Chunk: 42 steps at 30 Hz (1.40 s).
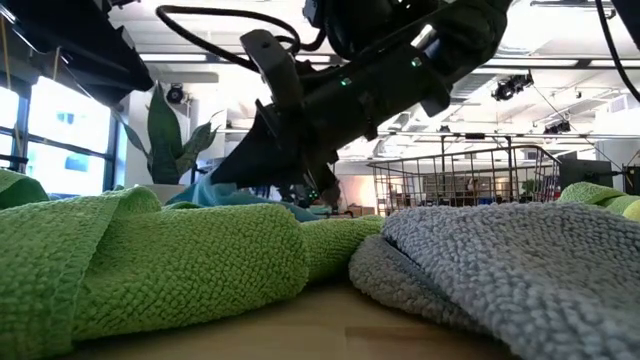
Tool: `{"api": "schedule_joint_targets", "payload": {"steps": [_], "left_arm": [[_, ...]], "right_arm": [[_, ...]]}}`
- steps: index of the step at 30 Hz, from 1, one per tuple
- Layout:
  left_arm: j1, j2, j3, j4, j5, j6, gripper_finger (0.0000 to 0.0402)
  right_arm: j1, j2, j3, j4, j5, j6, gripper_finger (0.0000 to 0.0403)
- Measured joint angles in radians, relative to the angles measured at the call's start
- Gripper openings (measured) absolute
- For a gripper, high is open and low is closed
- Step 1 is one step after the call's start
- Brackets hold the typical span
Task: Fold microfiber towels
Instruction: Fold the top blue towel
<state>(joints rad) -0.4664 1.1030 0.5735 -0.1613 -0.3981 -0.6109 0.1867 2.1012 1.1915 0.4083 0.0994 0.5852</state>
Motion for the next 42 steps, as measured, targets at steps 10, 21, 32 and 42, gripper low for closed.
{"api": "schedule_joint_targets", "payload": {"steps": [10, 21, 32, 42], "left_arm": [[0.0, 0.0, 0.0, -0.02, -0.003, -0.005, 0.0101], [0.019, 0.071, -0.079, -0.014, -0.183, -0.065, 0.0101], [0.161, 0.281, -0.096, 0.111, -0.241, -0.04, 0.0101], [0.247, 0.435, -0.096, 0.325, -0.189, 0.015, 0.0101]], "right_arm": [[-0.008, 0.0, 0.0, -0.008, -0.024, -0.084, 0.0123], [-0.051, -0.136, 0.002, -0.268, -0.088, -0.273, 0.0176], [-0.047, -0.071, -0.001, -0.385, 0.063, -0.22, 0.0155], [-0.048, -0.069, 0.006, -0.605, 0.124, -0.337, 0.0144]]}}
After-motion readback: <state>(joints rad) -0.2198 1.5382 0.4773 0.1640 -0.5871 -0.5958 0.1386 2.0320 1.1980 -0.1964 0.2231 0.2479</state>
